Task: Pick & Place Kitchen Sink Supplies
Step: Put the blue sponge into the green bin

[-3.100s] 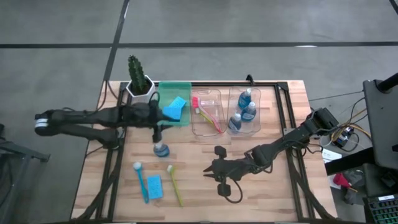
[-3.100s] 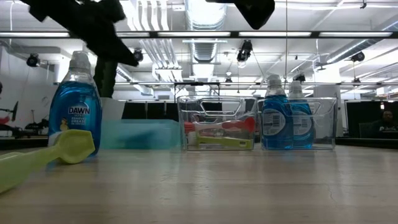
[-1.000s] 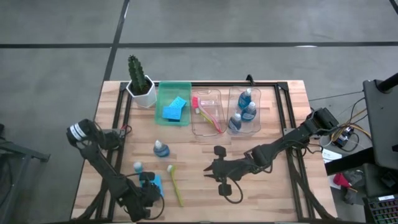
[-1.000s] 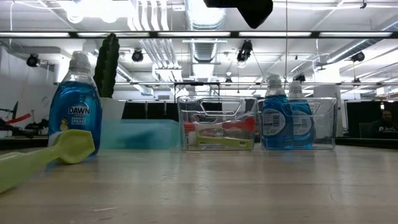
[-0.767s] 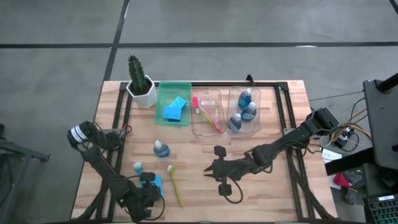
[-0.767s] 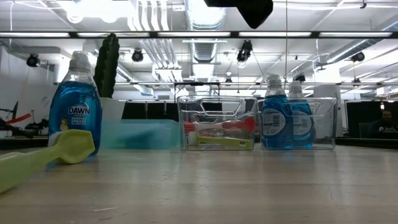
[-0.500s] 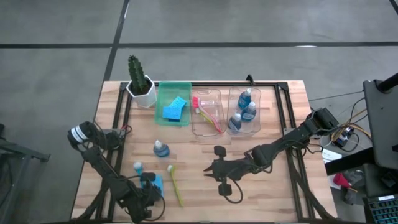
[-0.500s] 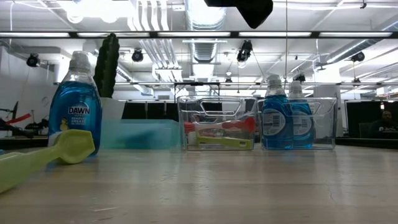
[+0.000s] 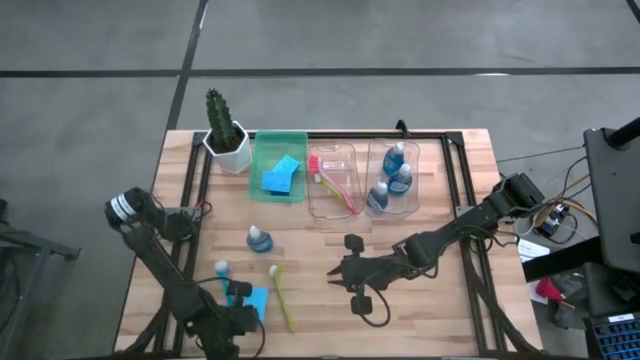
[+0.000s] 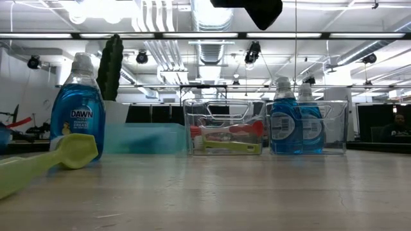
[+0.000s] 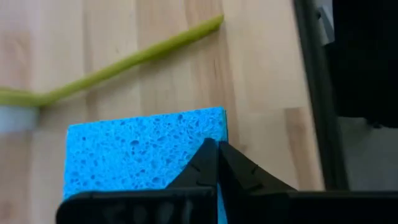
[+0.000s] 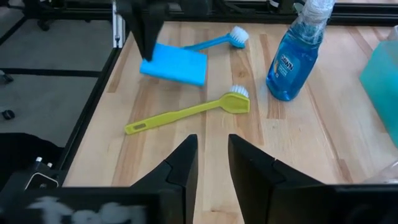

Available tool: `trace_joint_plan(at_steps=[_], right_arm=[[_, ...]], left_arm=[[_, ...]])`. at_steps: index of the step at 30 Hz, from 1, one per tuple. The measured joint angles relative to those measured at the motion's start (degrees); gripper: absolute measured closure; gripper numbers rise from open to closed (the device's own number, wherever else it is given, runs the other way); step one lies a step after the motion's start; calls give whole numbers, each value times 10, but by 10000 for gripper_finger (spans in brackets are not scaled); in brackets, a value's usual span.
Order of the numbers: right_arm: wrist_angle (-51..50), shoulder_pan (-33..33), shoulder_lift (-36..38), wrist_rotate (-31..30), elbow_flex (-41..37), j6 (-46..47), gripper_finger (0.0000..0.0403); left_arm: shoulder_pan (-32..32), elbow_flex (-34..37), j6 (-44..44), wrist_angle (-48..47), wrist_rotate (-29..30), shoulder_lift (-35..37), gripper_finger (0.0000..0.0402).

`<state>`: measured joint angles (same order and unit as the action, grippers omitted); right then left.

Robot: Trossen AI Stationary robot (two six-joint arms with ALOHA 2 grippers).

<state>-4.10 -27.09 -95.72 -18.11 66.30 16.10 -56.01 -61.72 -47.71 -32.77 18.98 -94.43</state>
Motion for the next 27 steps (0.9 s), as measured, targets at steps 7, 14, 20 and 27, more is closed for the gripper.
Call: trace_joint_plan(at_steps=[7, 14, 20, 27], right_arm=[[0, 0, 0, 0, 0, 0, 317], [1, 0, 0, 0, 0, 0, 332], [1, 0, 0, 0, 0, -2, 339], [1, 0, 0, 0, 0, 0, 331]], left_arm=[[0, -80, 83, -93, 62, 36, 400], [0, -163, 229, -169, 199, 50, 401], [0, -197, 316, -235, 299, 75, 401], [2, -187, 356, -273, 425, 126, 401]])
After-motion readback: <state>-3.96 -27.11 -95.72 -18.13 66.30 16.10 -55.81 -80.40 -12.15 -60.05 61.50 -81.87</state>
